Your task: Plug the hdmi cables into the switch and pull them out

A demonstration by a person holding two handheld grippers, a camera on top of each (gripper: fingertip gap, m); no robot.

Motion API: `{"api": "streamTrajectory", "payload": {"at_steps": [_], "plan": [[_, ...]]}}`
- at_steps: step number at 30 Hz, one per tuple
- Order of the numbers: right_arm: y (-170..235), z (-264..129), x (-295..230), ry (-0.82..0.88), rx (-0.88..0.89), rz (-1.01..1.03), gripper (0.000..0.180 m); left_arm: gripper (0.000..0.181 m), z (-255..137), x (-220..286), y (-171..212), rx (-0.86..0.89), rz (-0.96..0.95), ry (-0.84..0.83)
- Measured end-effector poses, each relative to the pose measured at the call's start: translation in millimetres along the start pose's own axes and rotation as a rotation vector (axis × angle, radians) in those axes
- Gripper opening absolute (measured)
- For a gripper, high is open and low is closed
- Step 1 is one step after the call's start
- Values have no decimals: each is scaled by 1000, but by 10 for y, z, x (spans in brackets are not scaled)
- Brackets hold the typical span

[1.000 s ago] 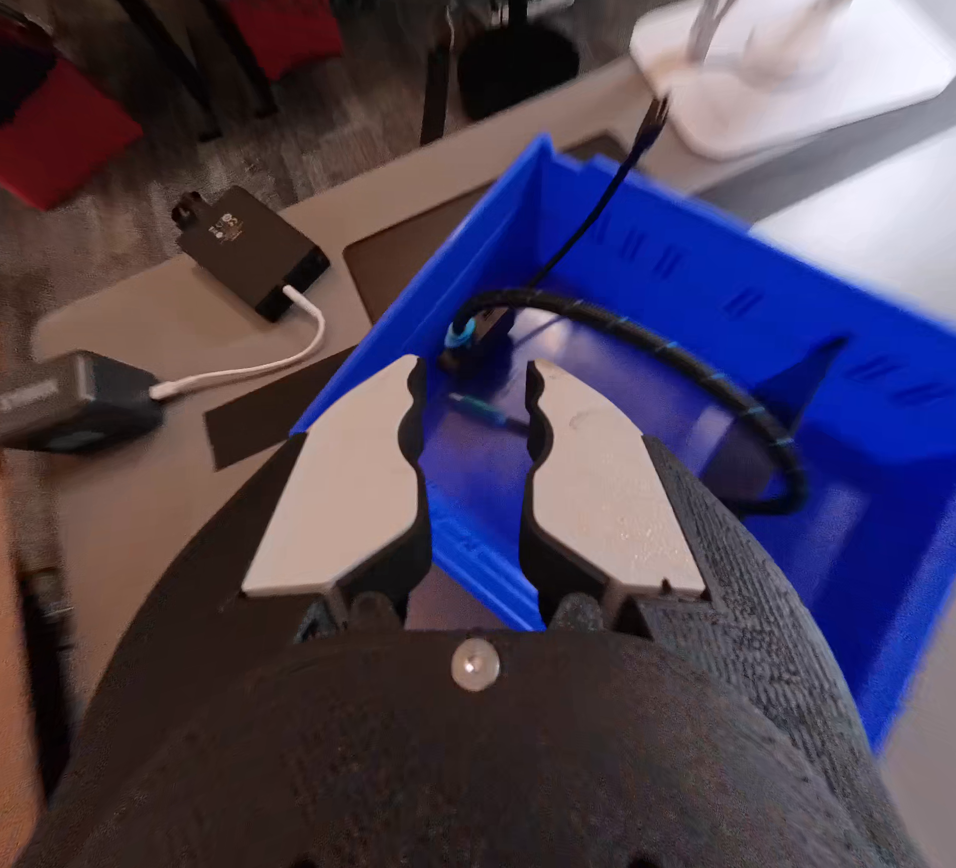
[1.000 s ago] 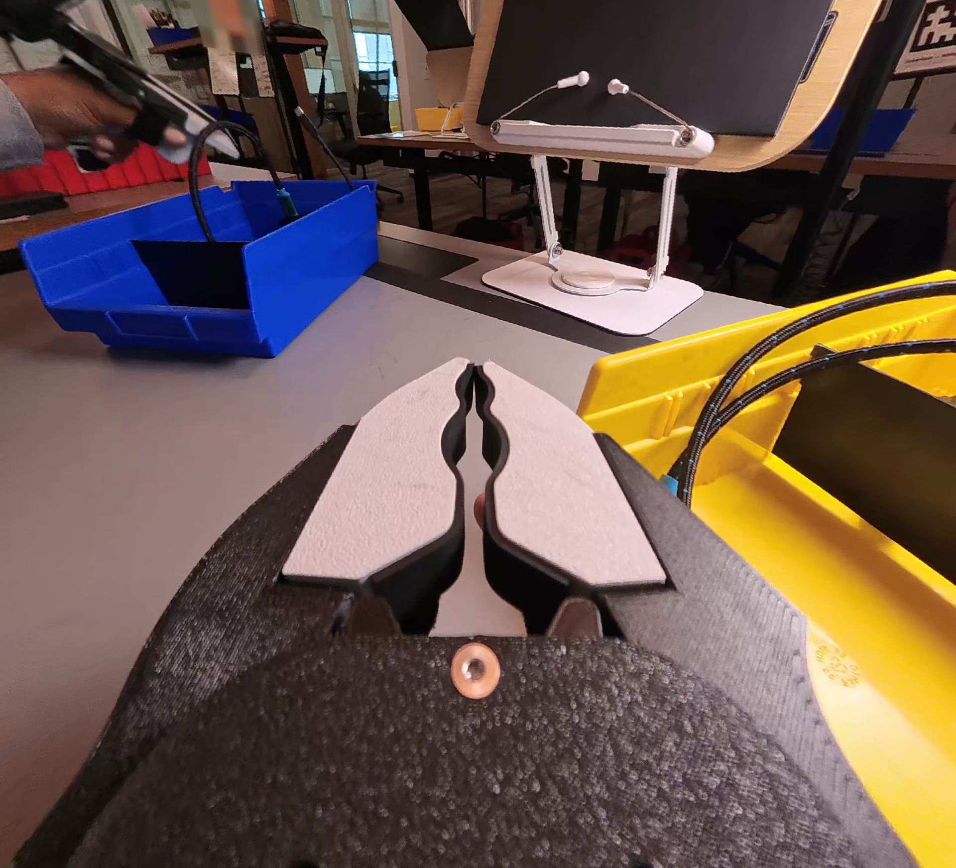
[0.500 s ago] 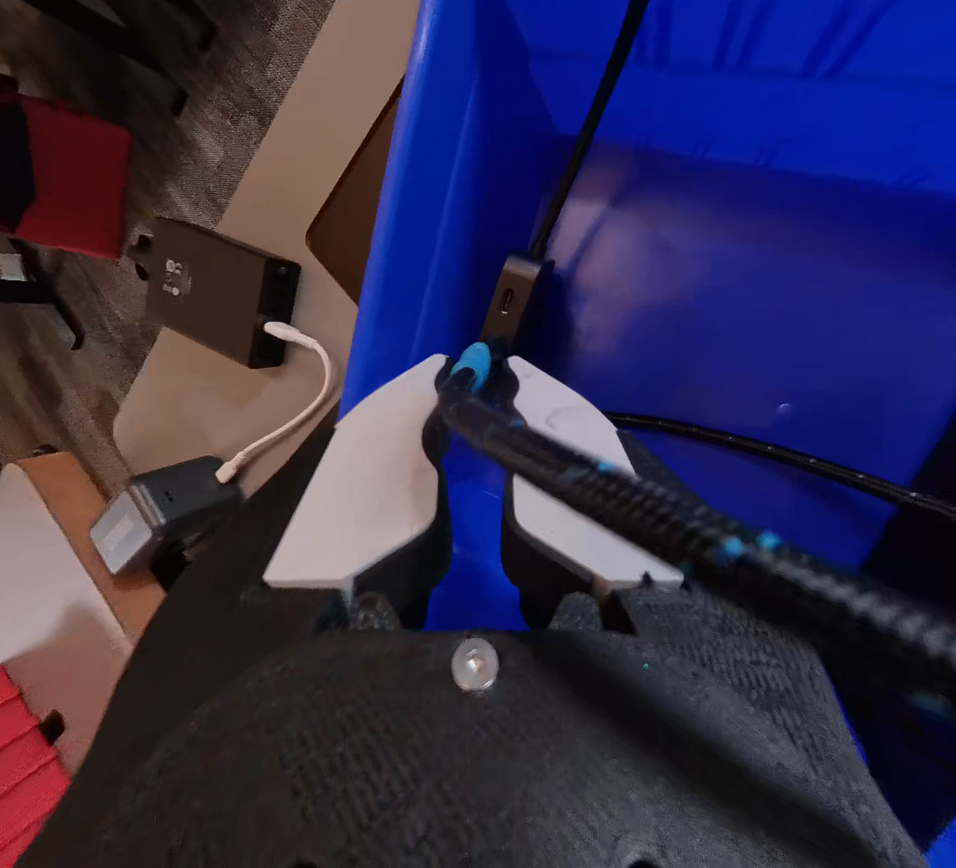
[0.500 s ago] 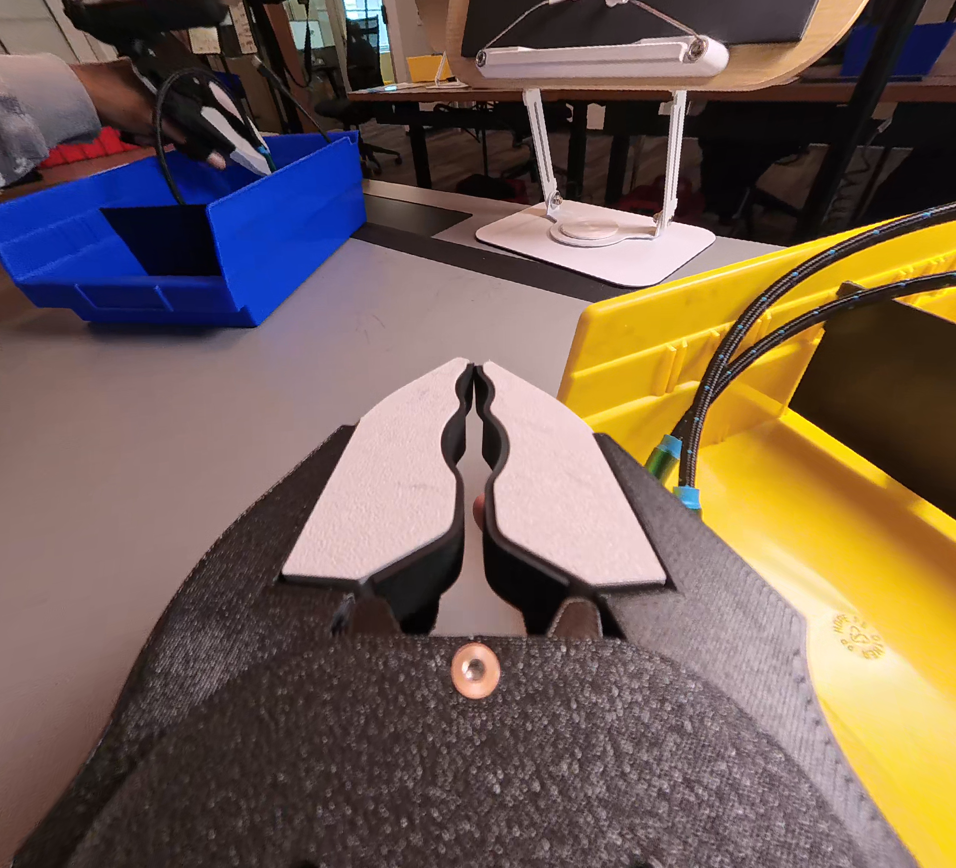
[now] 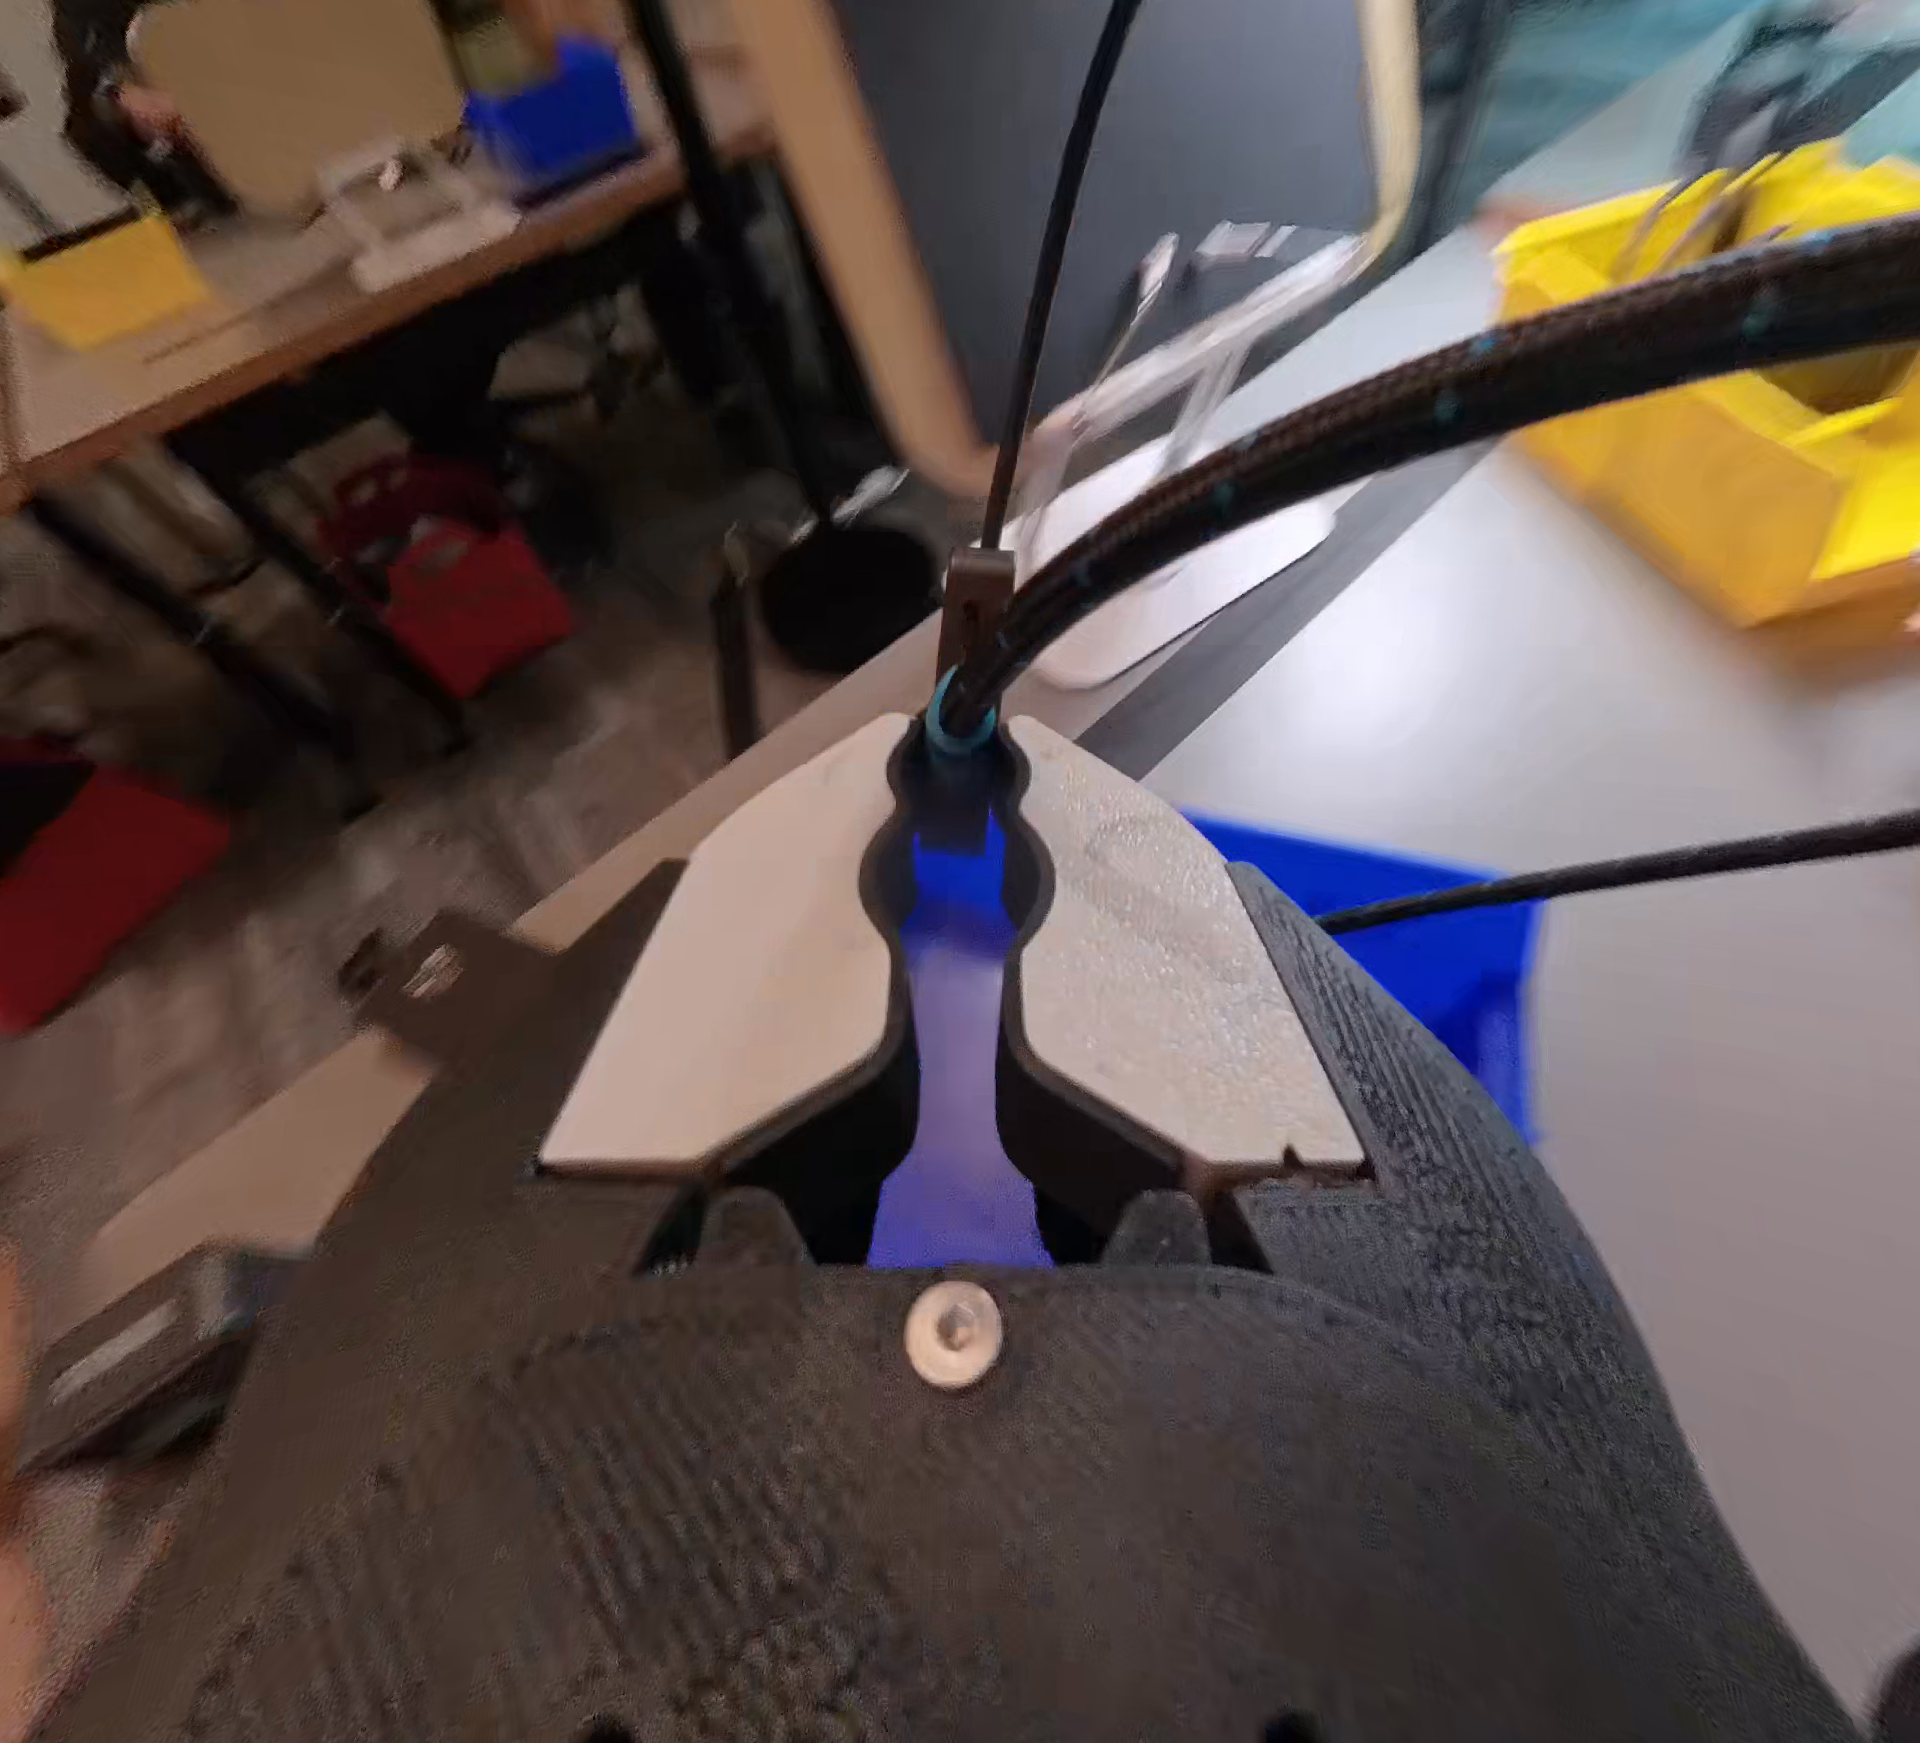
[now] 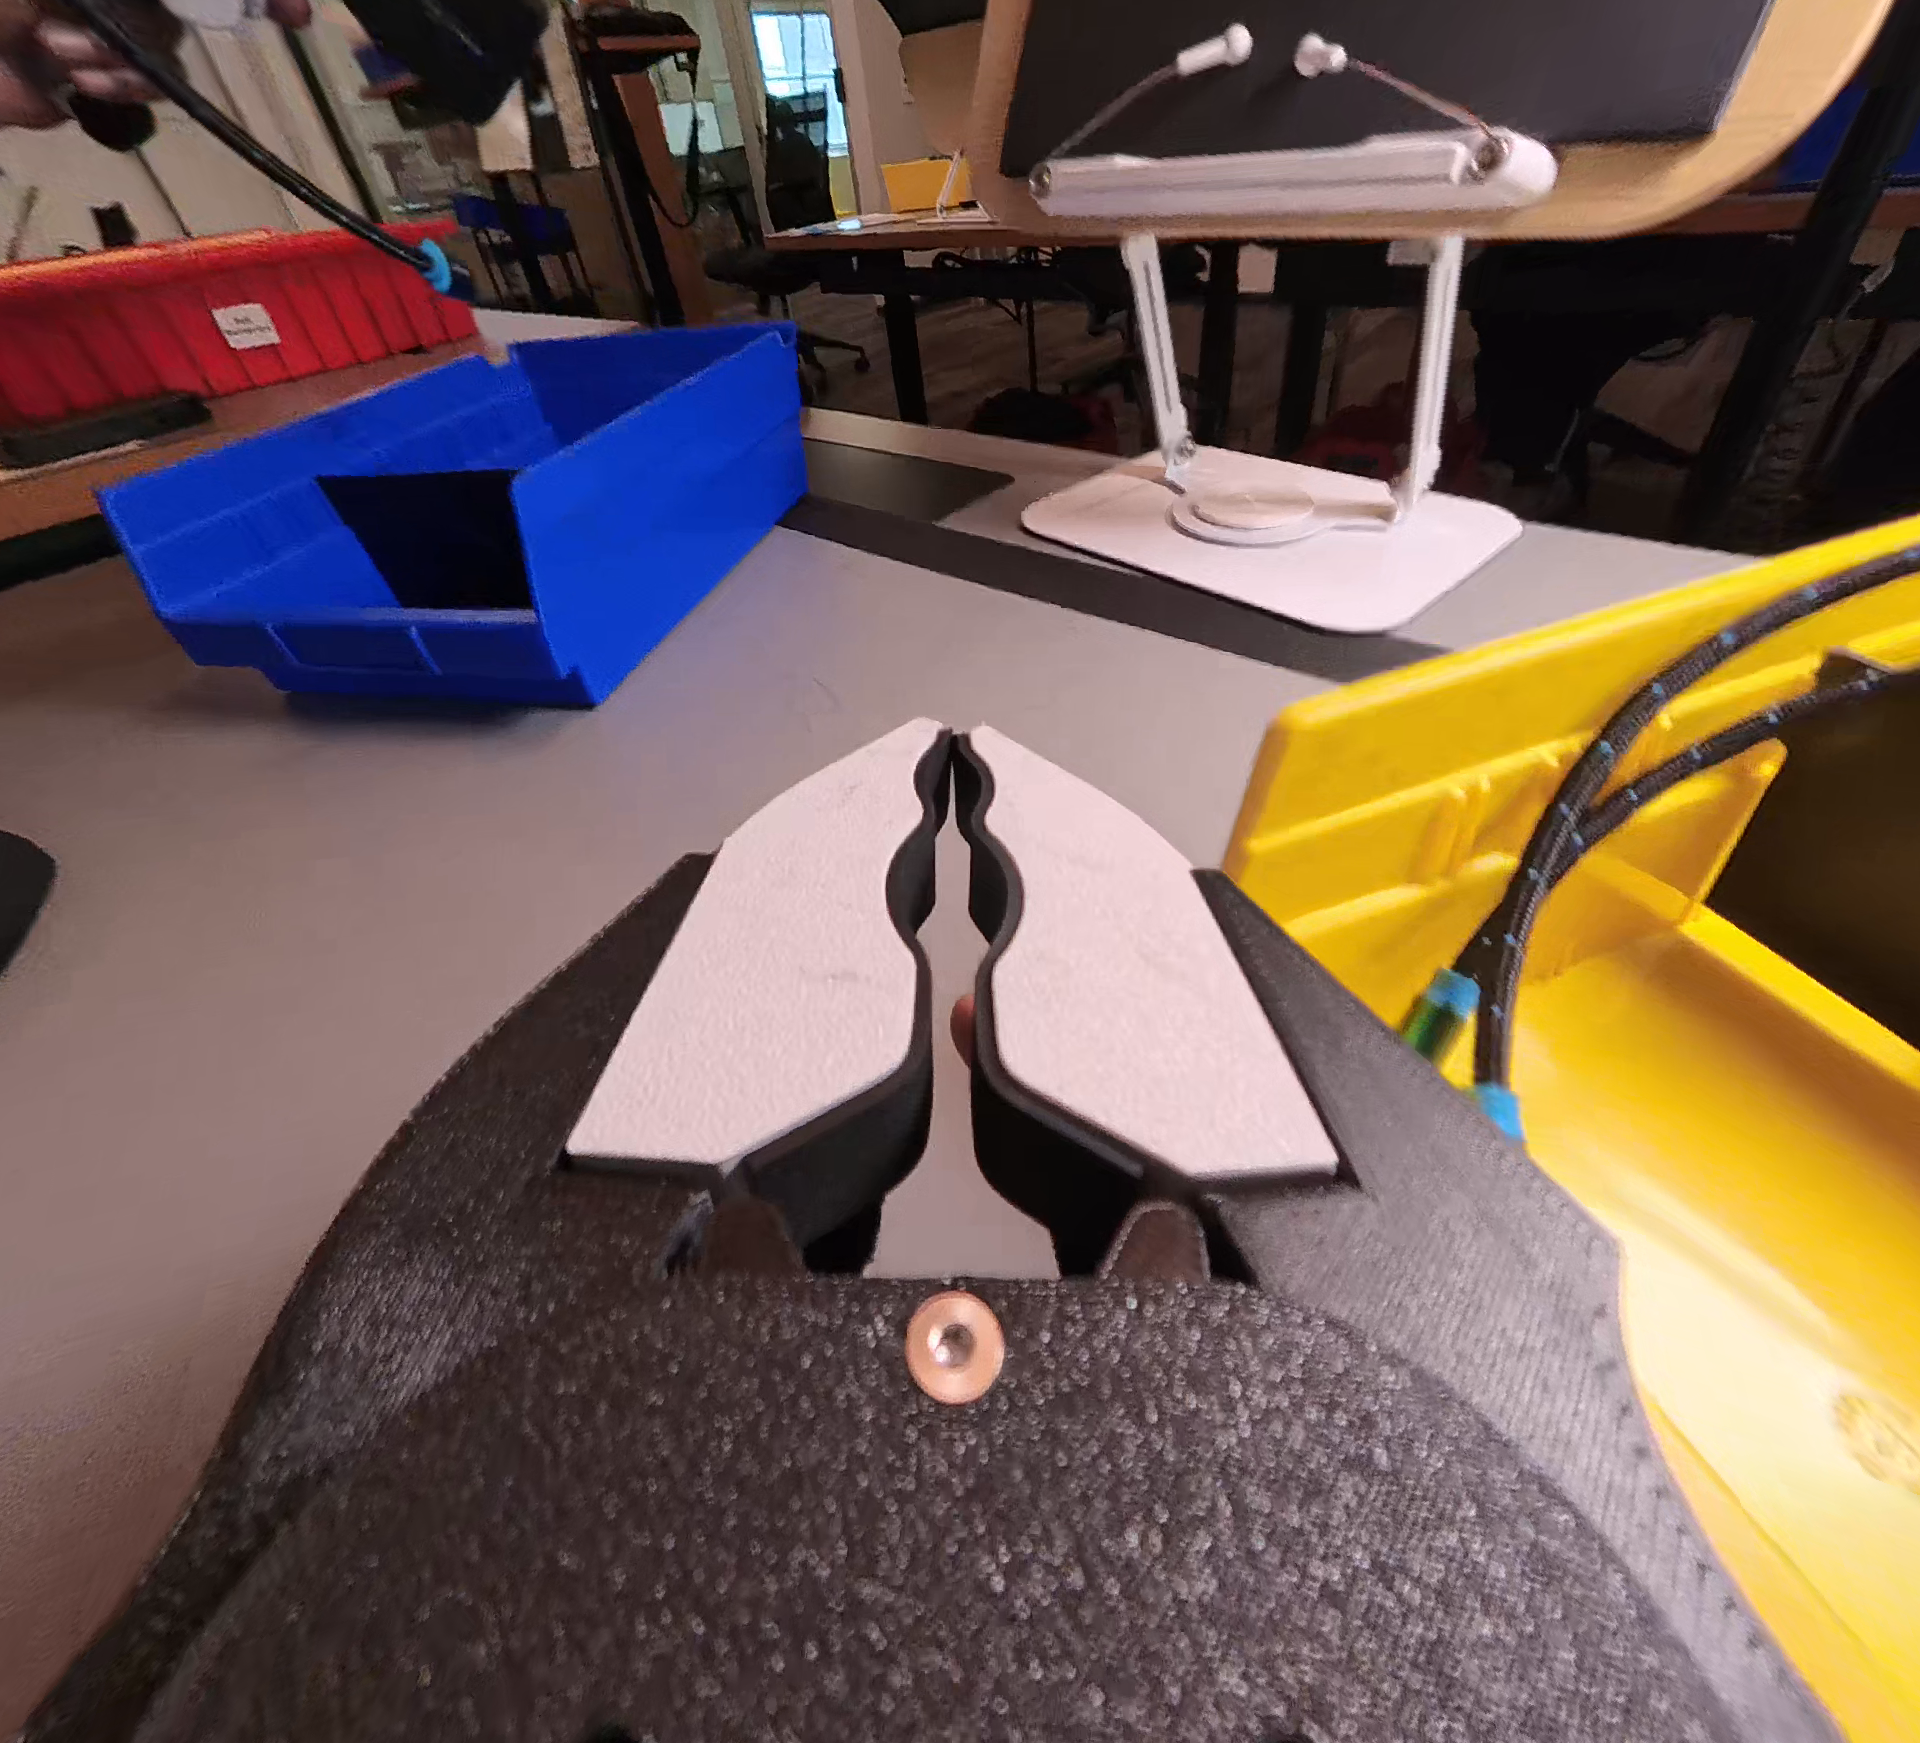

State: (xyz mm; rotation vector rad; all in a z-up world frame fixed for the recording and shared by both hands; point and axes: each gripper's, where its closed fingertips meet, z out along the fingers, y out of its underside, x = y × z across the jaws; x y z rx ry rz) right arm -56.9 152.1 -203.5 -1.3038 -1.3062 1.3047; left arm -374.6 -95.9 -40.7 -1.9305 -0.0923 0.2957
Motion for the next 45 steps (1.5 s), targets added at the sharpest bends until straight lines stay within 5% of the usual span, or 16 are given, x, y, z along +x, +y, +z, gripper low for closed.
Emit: {"api": "streamTrajectory", "payload": {"at_steps": [1,5,13,16,23,26,30,40,45], "plan": [[-113,33,-65,-22,26,-6,0,12,-51,171,-156,59,-17,50],[-776,182,-472,-170,153,-33,6,12,-148,995,-642,282,-75,282],[-1920,217,-1320,-491,364,13,47,11,-108,2638,-1132,626,-209,730],[-2013,-21,-1434,-578,458,-8,19,12,-60,2986,-1173,673,-249,803],[-2221,-529,-1175,-594,429,-78,13,16,238,2894,-704,478,-147,733],[-2240,-653,-1000,-485,374,-176,13,16,329,2387,-507,434,-220,571],[-2044,-603,-941,-401,214,-318,14,17,-8,2147,-676,565,-242,521],[-1259,-281,-1457,-557,-121,-584,13,41,299,3405,-377,187,348,556],[-1086,-273,-1584,-623,-190,-613,14,17,424,3732,-177,114,441,651]]}}
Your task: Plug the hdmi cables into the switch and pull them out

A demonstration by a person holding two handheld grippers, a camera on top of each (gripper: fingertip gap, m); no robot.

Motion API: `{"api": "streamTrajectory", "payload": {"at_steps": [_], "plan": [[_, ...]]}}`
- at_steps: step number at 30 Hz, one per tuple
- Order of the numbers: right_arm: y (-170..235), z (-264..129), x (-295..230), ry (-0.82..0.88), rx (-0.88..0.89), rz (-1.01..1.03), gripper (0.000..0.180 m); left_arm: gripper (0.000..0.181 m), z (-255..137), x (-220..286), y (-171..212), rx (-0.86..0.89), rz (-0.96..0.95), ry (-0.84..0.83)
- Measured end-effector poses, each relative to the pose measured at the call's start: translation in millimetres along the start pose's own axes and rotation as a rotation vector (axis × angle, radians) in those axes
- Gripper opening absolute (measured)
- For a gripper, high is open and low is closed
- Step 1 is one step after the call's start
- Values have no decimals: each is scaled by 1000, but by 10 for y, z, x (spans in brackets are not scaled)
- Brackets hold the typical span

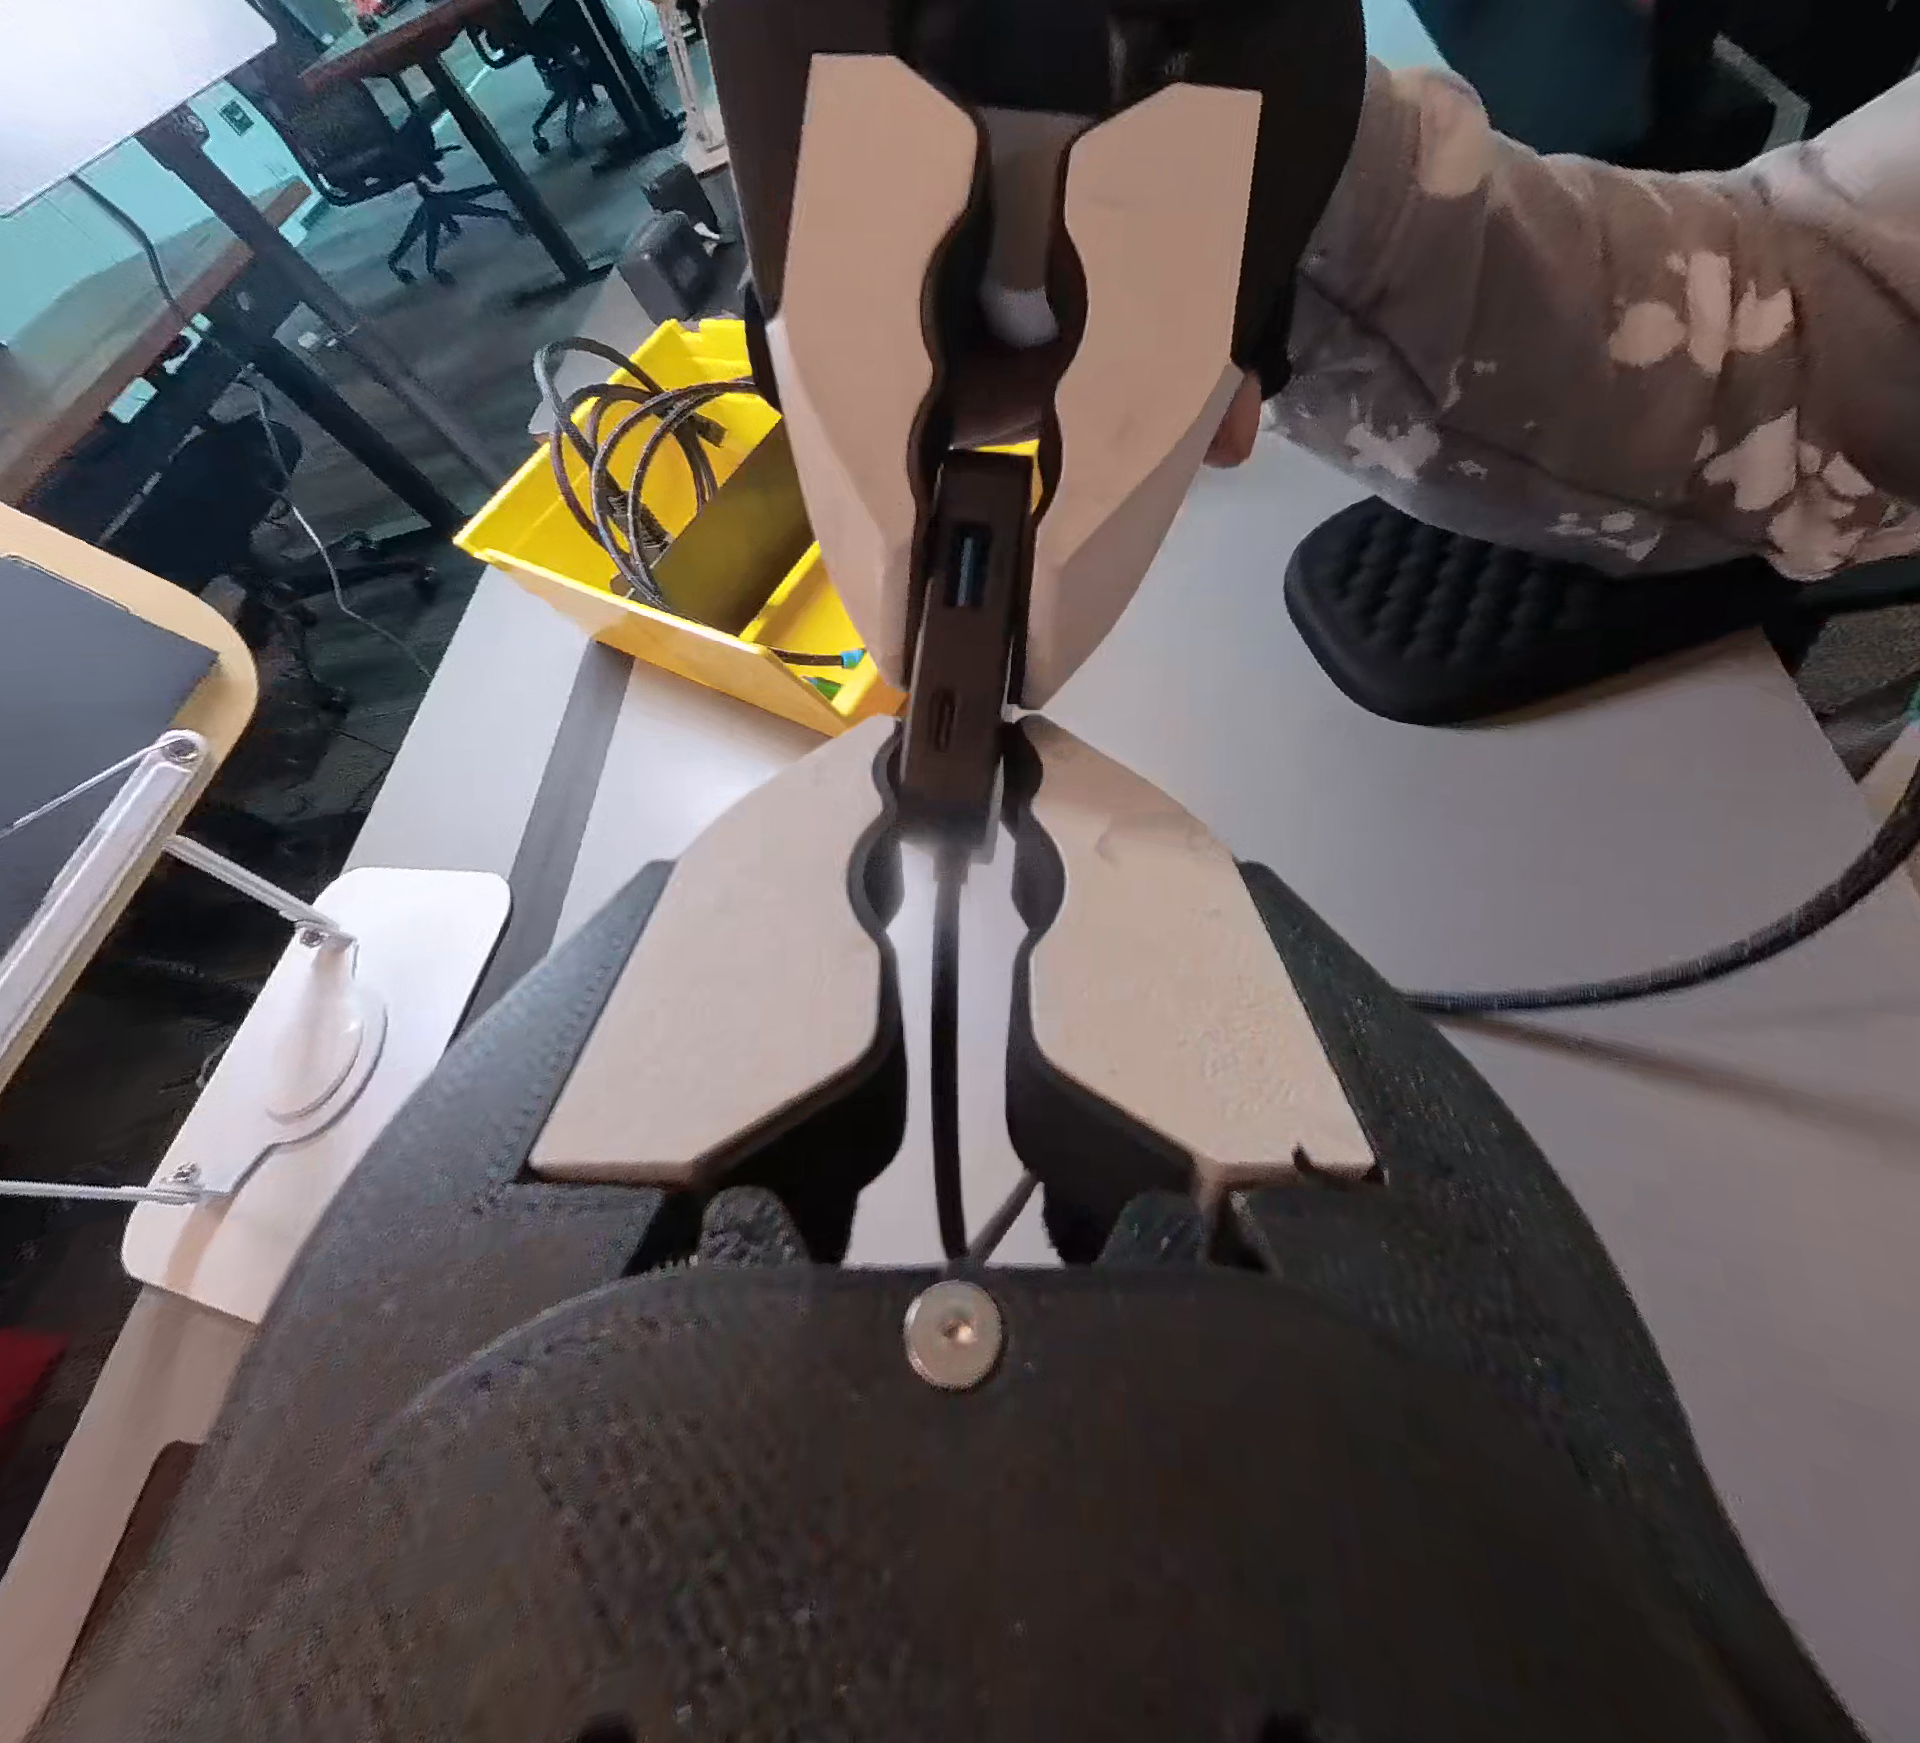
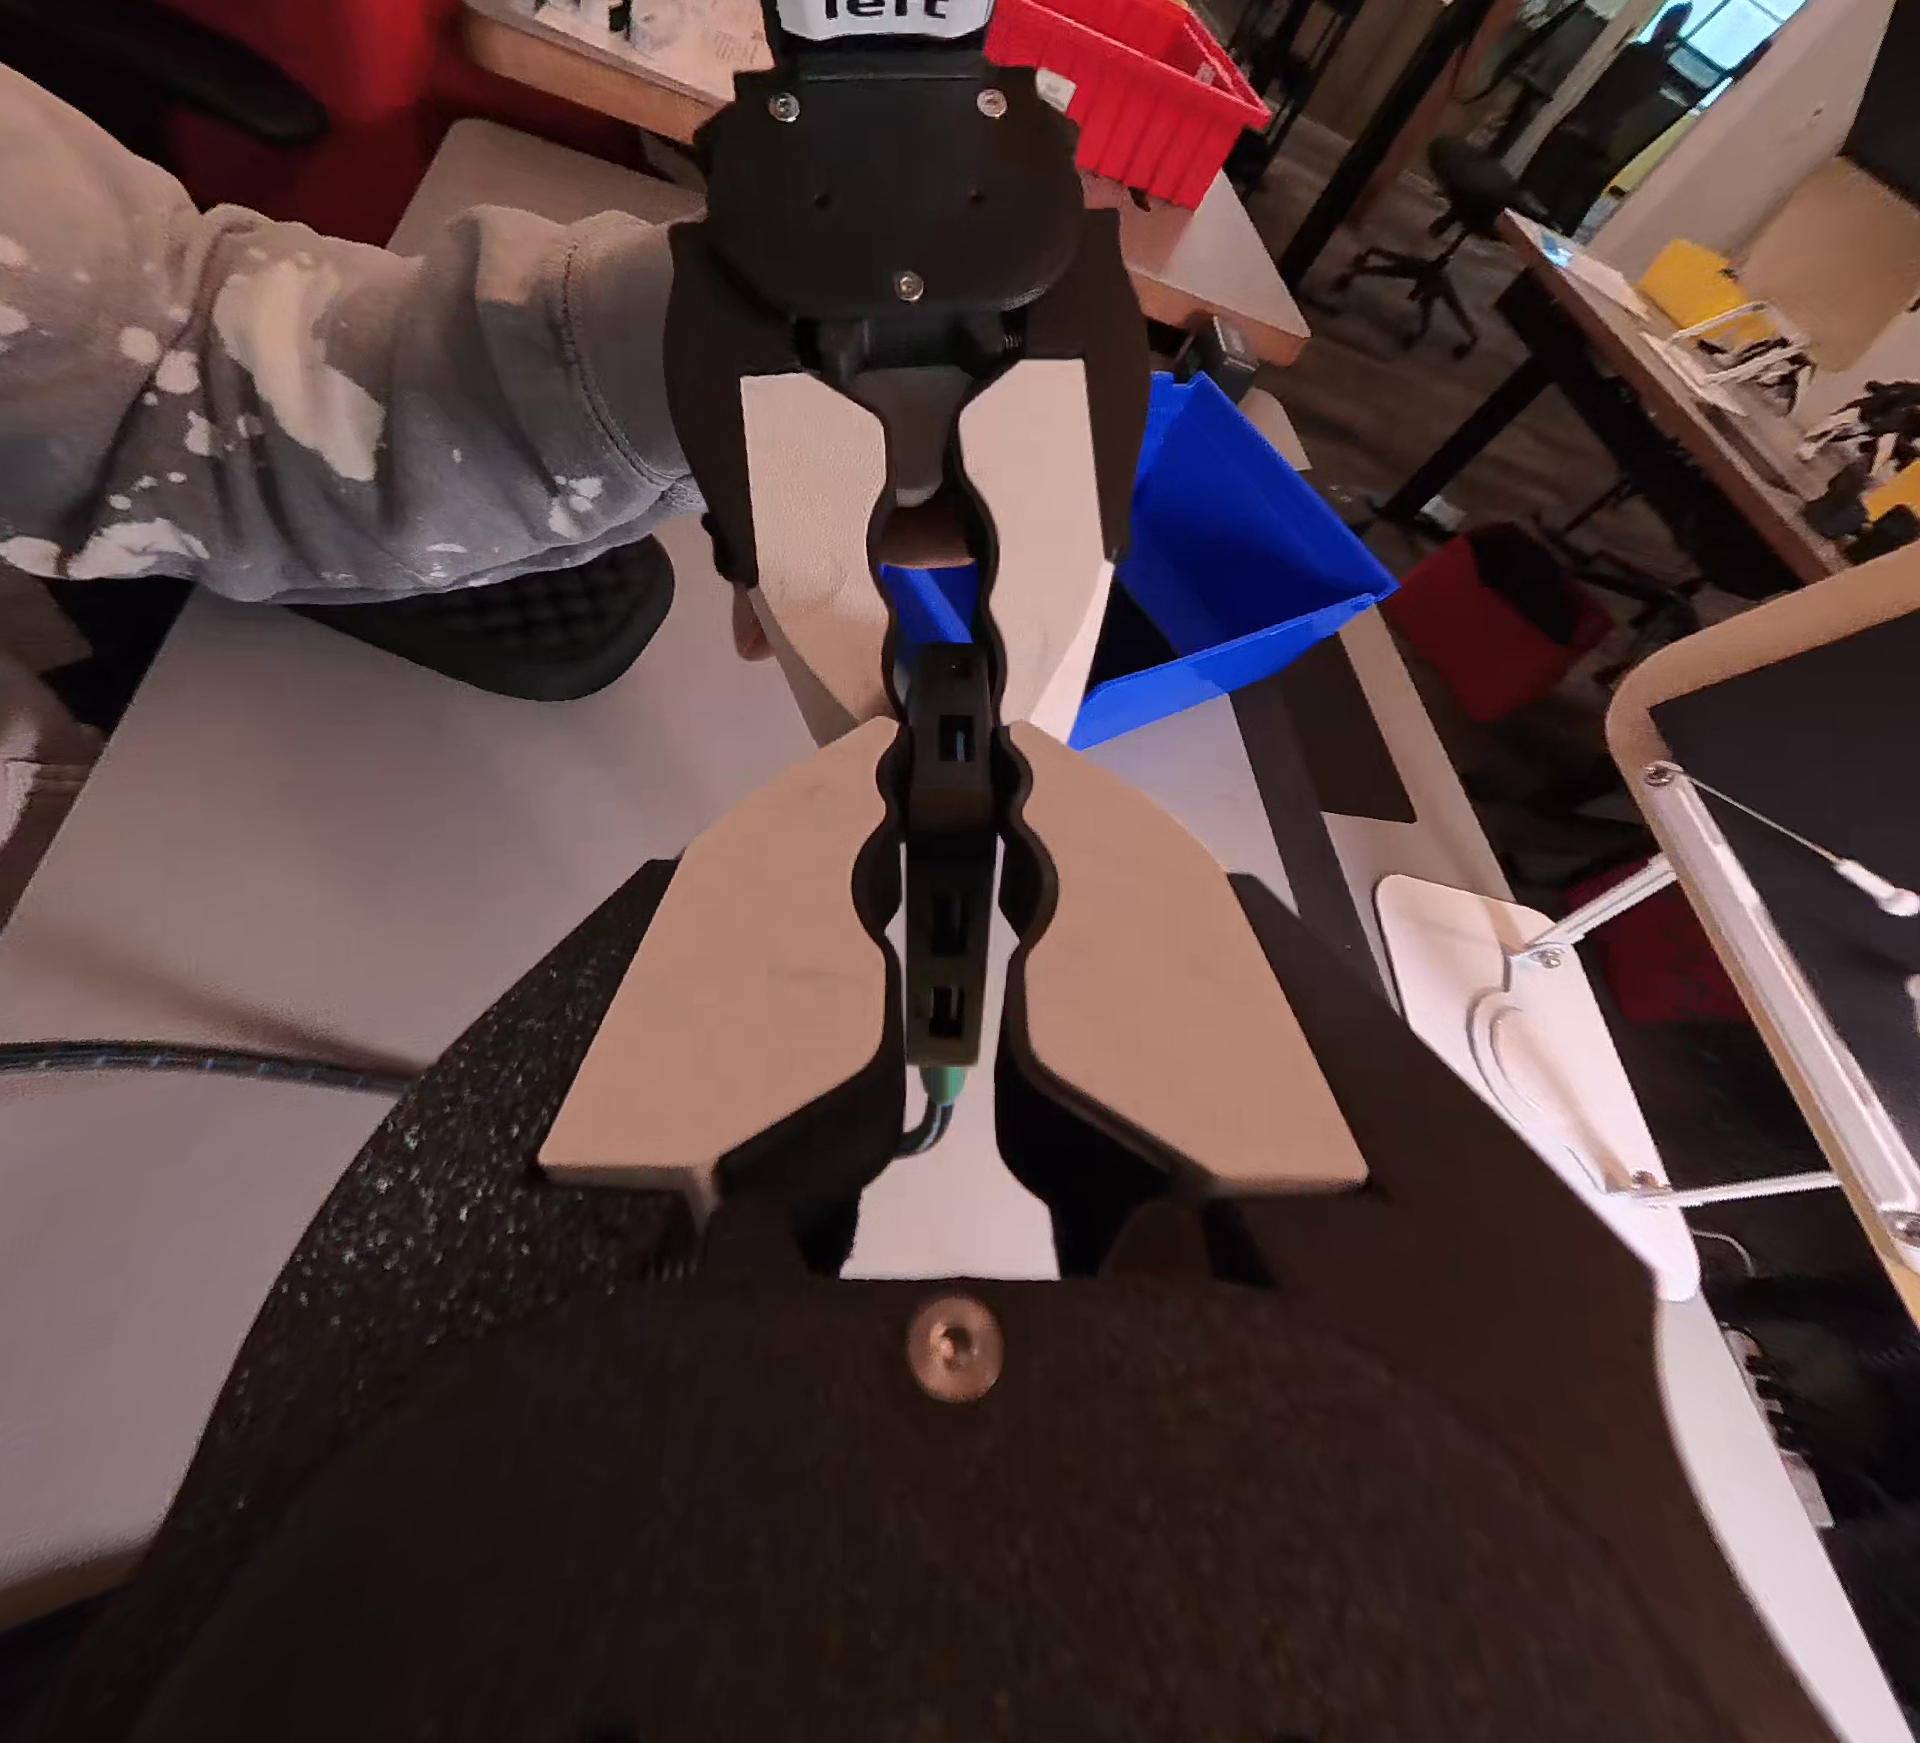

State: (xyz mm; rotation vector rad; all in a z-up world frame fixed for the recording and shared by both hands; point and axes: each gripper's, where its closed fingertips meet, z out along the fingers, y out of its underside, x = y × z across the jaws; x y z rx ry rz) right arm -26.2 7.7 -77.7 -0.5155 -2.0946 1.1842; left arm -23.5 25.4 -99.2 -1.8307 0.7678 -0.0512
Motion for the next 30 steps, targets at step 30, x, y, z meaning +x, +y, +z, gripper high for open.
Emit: {"api": "streamTrajectory", "payload": {"at_steps": [30], "plan": [[479,-260,353,40,-69,177,7,25,-246,-320,119,205,-314,65]]}}
